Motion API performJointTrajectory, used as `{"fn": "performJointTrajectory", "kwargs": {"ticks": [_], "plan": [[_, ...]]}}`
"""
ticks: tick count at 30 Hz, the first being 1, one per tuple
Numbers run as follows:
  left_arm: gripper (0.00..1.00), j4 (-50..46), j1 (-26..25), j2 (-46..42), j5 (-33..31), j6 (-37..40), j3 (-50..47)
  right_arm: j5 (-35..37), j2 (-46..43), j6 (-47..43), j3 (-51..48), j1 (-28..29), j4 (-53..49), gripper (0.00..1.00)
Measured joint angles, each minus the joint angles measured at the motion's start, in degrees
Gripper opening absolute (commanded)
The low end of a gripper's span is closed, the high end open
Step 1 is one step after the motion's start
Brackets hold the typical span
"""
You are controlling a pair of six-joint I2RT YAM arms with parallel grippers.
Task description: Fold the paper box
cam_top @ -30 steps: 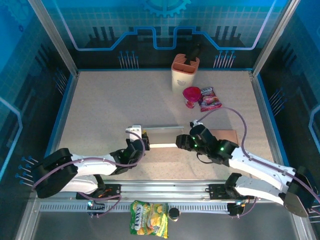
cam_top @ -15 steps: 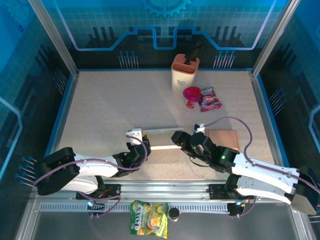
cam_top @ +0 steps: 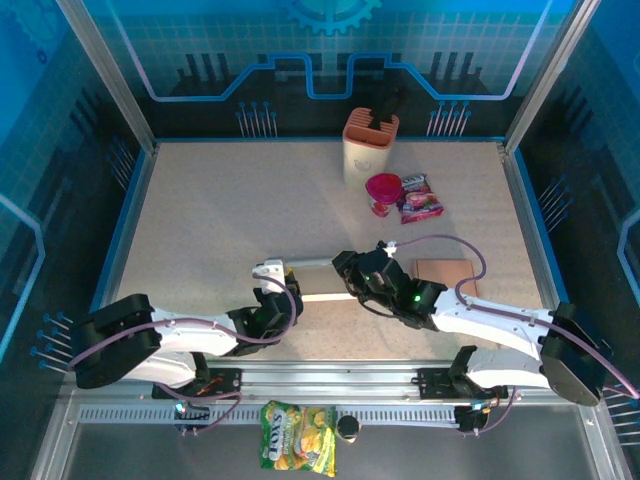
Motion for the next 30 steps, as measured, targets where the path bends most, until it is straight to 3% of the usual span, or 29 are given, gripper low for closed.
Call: {"fn": "performJointTrajectory", "kwargs": {"ticks": [7,9,11,16,25,30], "plan": [[0.0,-0.4,-0.6,0.2,-1.0,-0.2,0.0,-1.3,0.1,3.7,-1.1,-0.5,2.9,0.0],[0.04,-0.9,-0.9,0.0,-1.0,-0.4,0.0,-1.6,0.1,4.3,-2.0,-0.8,4.3,0.0],[0.18,-2.3,-1.1,-1.1,-1.0,-0.6,0.0,-2.2,0.2,5.3,-3.0,-1.0,5.7,0.0],[0.41,-8.0,-2.3,-7.8,1.9,-1.7,-0.1,-2.8,1.0,7.1,-5.4,-1.1,7.1,0.0],[0.56,-22.9,-3.6,-26.8,10.1,-6.9,-0.3,-2.9,1.1,8.3,-8.2,-0.9,8.4,0.0],[0.66,-35.8,-3.3,-31.4,13.9,-11.6,3.8,-3.3,1.8,8.4,-9.4,-0.3,8.4,0.0]]}}
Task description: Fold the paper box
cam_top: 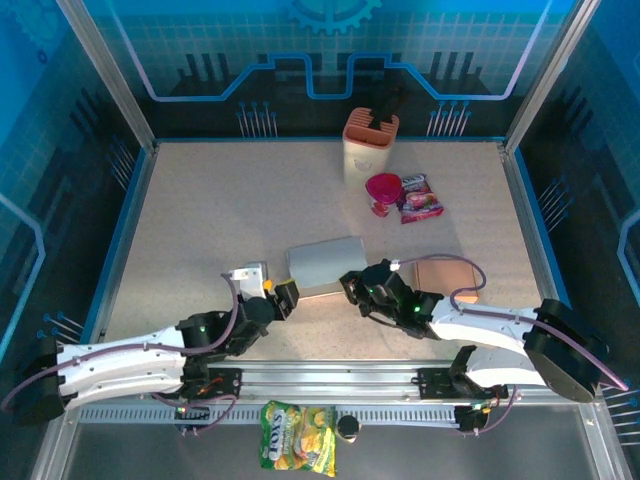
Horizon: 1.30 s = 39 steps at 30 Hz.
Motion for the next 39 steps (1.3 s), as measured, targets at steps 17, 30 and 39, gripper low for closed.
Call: {"fn": "performJointTrajectory", "kwargs": {"ticks": [17,30,39], "plan": [[0.54,1.6,19.7,21.7,28.4,-3.0,5.4,-3.0,0.3,-1.7,-3.9,-0.7,2.7,0.0],[0.39,10.0,21.7,31.0,33.0,-2.9,4.9,-5.4,1.9,-2.6,-5.6,-1.6,4.3,0.0],[0.35,10.0,21.7,30.9,32.9,-2.4,4.8,-10.0,-4.5,-13.9,-5.1,-6.8,-7.2,0.59]]}}
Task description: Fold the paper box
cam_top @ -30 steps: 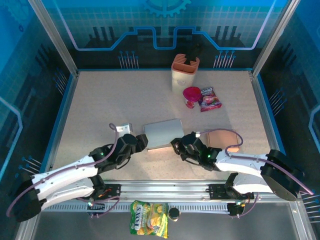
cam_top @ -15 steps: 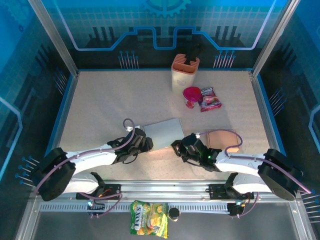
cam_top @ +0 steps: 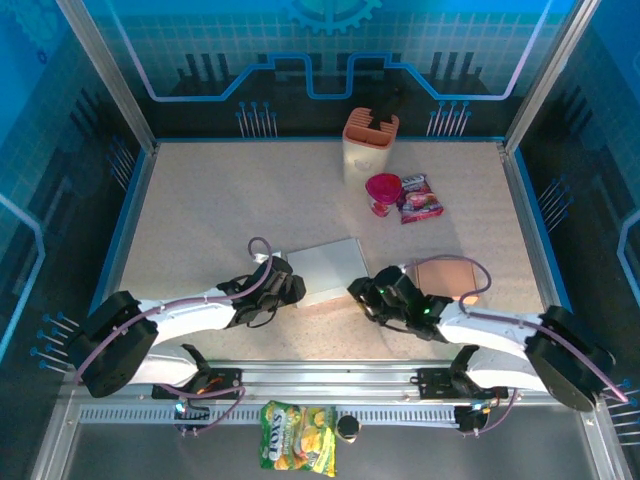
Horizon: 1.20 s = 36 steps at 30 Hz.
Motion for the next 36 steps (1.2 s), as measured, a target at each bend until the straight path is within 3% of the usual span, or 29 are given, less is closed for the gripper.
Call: {"fn": "performJointTrajectory", "kwargs": {"ticks": [3,7,10,12,16,23,32,36], "plan": [[0.34,-0.1,0.0,-0.6,0.0,0.8,-0.3,-1.3,-7.7,-10.6,2.8,-4.9,-11.3,0.7],[0.34,-0.1,0.0,-1.5,-0.2,1.3,-1.0,-4.4,-14.6,-25.8,7.3,-15.4,-21.1,0.73],[0.34,-0.1,0.0,-1.5,-0.2,2.2,-1.1,-9.6,-11.9,-35.9,10.3,-23.7,-23.3,0.67],[0.34,-0.1,0.0,-1.5,-0.2,2.6,-1.1,-12.7,-6.2,-41.3,13.6,-26.0,-24.6,0.63],[0.35,0.2,0.0,-2.0,-0.4,2.8,-1.7,-17.6,6.9,-49.6,19.2,-26.3,-24.4,0.61],[0.35,0.3,0.1,-2.4,-0.4,4.2,-1.9,-21.6,20.2,-56.9,22.1,-25.0,-21.7,0.61],[0.34,0.3,1.0,-2.4,-0.3,5.4,-1.9,-23.8,28.2,-59.3,24.9,-21.7,-17.6,0.28],[0.29,0.3,1.1,-2.4,-0.2,5.4,-1.9,-23.8,27.6,-59.1,23.8,-21.7,-15.7,0.21]]}}
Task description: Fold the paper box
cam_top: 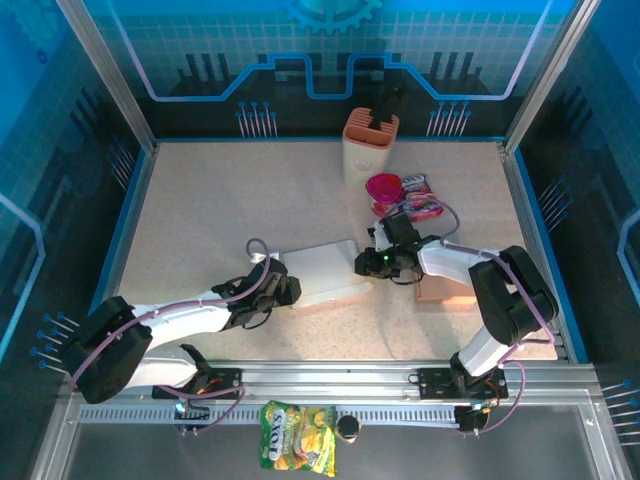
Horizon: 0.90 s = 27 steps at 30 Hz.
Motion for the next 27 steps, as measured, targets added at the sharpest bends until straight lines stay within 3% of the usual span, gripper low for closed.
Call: {"fn": "performJointTrajectory", "kwargs": {"ticks": [6,12,18,27], "plan": [[0.15,0.3,0.4,0.0,1.3,0.3,-0.5,1.9,-4.1,0.8,-3.8,1.6,0.3,0.23],[0.07,2.9,0.2,-2.2,4.6,-0.3,-3.1,2.7,-12.4,2.5,-11.1,2.5,-0.3,0.44],[0.02,4.2,0.2,-4.3,6.4,-0.7,-5.2,-2.6,-13.6,1.9,-12.3,-2.9,0.3,0.63],[0.0,8.7,2.1,-5.4,7.9,-2.8,-8.4,-10.4,-9.0,1.3,-11.8,-5.1,3.8,0.7]]}}
